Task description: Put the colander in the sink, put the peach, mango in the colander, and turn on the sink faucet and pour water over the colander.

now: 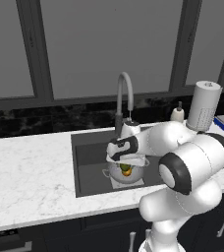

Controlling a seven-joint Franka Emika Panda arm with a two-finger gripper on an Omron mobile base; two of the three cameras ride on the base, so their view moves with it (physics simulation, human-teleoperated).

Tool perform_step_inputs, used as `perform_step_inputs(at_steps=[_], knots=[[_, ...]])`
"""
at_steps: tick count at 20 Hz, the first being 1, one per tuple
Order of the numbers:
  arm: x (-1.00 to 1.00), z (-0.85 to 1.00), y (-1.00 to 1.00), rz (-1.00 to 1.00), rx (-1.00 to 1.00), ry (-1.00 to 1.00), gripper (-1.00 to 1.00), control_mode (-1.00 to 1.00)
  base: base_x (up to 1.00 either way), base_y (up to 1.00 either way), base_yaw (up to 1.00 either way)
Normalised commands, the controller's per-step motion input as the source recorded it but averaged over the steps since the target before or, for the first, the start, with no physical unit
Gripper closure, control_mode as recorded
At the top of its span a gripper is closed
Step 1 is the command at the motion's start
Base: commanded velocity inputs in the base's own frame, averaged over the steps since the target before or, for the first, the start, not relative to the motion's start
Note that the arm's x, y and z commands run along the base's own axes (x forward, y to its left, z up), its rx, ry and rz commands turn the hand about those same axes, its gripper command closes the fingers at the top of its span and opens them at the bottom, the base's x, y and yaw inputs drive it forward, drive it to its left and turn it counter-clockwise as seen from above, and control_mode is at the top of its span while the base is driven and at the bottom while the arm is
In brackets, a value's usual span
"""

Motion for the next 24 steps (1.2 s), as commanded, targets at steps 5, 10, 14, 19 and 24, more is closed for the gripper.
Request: perform_step_inputs(at_steps=[5, 10, 14, 19, 24], knots=[[0.24, -0.44, -0.27, 0.03, -0.01, 0.0, 1.0, -1.0, 0.0, 0.0, 0.0], [0.22, -0.45, -0.32, 0.04, 0.0, 0.0, 1.0, -1.0, 0.0, 0.0, 0.0], [0.15, -0.32, -0.28, 0.03, 0.0, 0.0, 1.0, -1.0, 0.0, 0.0, 0.0], [0.05, -0.14, -0.16, 0.01, 0.0, 0.0, 1.0, -1.0, 0.0, 0.0, 0.0], [0.1, -0.1, 0.0, 0.0, 0.0, 0.0, 1.0, -1.0, 0.0, 0.0, 0.0]])
